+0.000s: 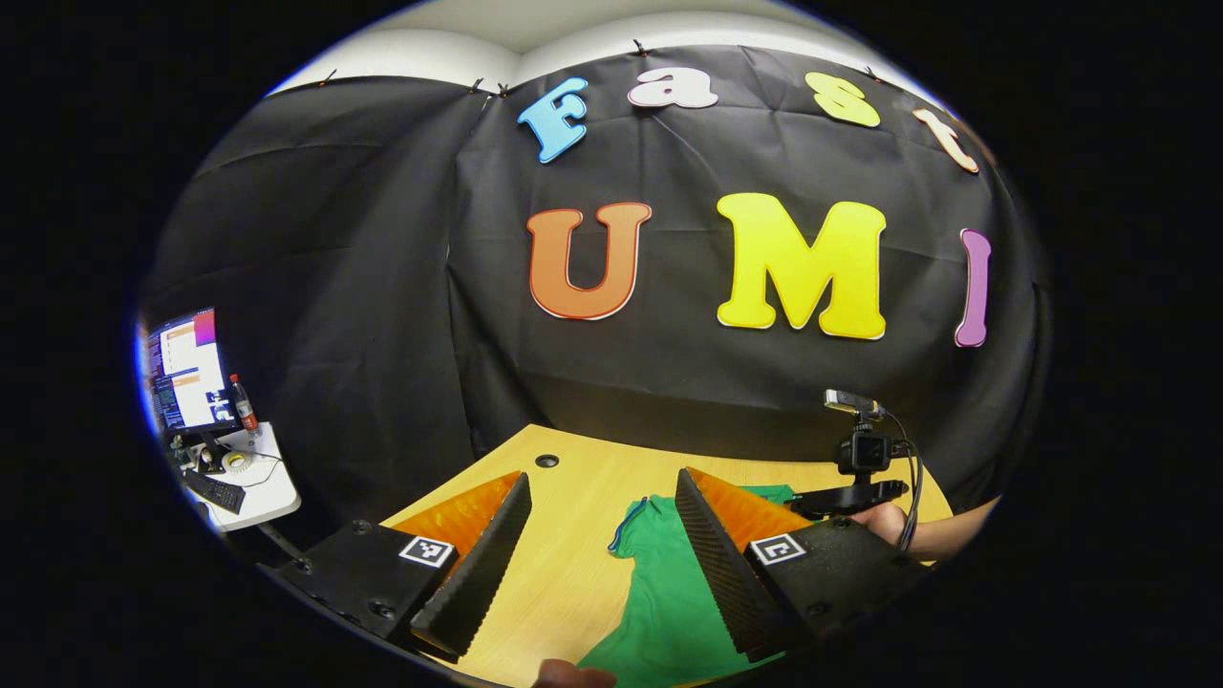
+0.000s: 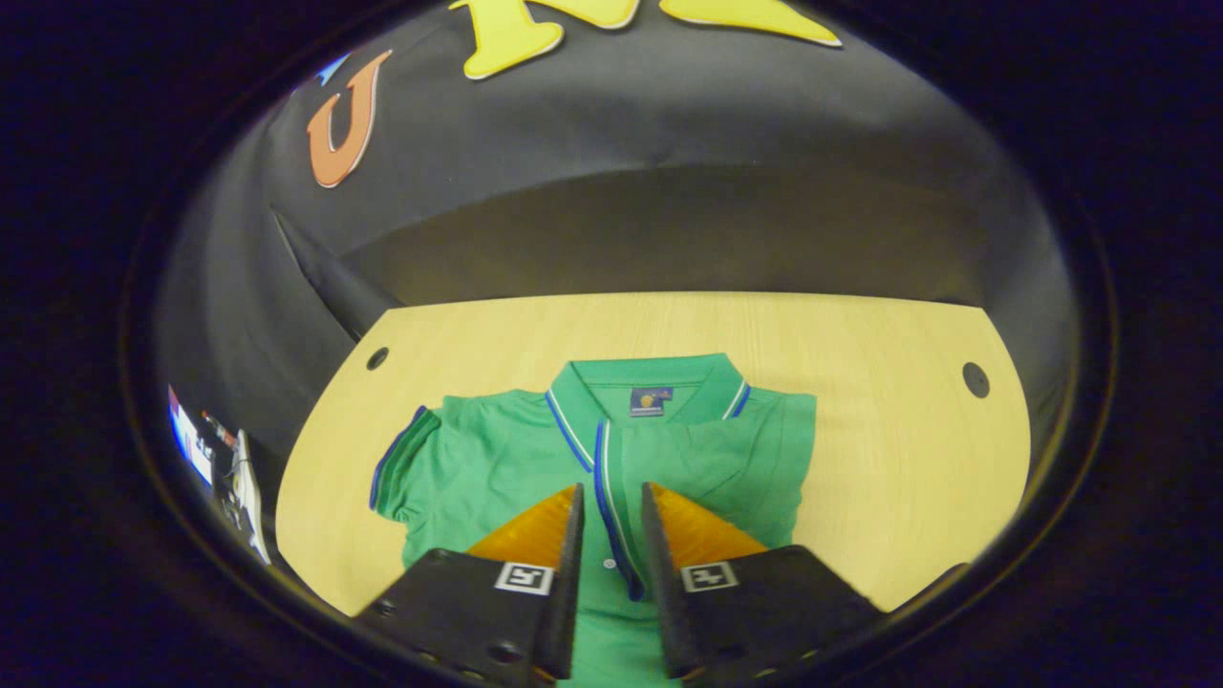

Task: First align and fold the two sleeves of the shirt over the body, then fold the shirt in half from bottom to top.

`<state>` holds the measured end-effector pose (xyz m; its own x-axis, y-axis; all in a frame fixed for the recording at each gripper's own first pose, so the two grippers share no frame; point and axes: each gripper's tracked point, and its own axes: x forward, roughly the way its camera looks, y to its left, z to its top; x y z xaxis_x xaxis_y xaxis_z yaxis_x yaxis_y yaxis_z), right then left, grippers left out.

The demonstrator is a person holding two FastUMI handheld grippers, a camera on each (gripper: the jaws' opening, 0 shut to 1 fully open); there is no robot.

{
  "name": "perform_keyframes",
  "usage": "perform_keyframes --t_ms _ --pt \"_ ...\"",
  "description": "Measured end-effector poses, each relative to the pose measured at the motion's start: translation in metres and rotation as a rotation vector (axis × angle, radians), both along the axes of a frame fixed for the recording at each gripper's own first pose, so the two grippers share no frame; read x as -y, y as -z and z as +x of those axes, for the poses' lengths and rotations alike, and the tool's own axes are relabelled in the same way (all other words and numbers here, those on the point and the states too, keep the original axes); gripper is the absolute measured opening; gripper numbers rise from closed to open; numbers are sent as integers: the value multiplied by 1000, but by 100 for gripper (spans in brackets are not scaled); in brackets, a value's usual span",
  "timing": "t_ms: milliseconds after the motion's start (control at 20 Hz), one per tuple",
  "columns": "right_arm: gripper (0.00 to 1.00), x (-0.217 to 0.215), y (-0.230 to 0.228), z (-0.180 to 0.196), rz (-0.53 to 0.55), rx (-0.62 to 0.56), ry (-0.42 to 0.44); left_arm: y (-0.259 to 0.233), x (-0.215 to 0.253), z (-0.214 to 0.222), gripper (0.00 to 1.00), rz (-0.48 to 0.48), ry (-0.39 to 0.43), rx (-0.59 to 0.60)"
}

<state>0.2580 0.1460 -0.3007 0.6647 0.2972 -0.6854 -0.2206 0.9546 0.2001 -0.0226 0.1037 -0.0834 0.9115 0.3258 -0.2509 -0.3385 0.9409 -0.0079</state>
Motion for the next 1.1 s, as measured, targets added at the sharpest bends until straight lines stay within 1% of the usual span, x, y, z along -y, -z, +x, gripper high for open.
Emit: perform_keyframes --t_ms 50,100,150,250,300,400,550,650,700,750,800,900,950,1000,1100 --pt "44 2 -6 -4 0 12 5 -1 -1 4 96 -1 9 3" --pt "61 6 -12 -8 -4 30 10 1 0 8 96 -6 39 7" --pt "67 12 -16 -11 -27 51 15 5 0 12 96 -19 61 6" --pt "93 23 -29 -21 -66 99 16 14 6 19 96 -55 101 -7" --pt "97 28 -36 -28 -77 118 25 18 6 22 96 -65 117 -16" --pt "96 35 -52 -46 -86 151 30 26 5 30 96 -75 152 -32" --pt "96 50 -80 -75 -115 210 7 43 7 46 96 -84 215 -64" --pt "96 66 -100 -93 -151 252 3 57 7 60 96 -107 251 -82" --pt "96 77 -116 -109 -158 281 -3 67 5 70 96 -126 266 -98" --pt "96 86 -130 -119 -168 307 1 80 2 84 96 -144 283 -118" --pt "94 93 -140 -126 -176 329 5 89 -1 94 96 -151 291 -129" --pt "94 105 -161 -139 -183 366 16 108 -5 112 96 -167 313 -158" --pt "96 115 -172 -146 -190 386 30 119 -7 122 96 -173 325 -175" --pt "96 129 -182 -150 -215 408 57 143 -10 138 96 -163 362 -234" --pt "94 138 -182 -157 -224 398 80 165 -14 158 96 -151 393 -262"
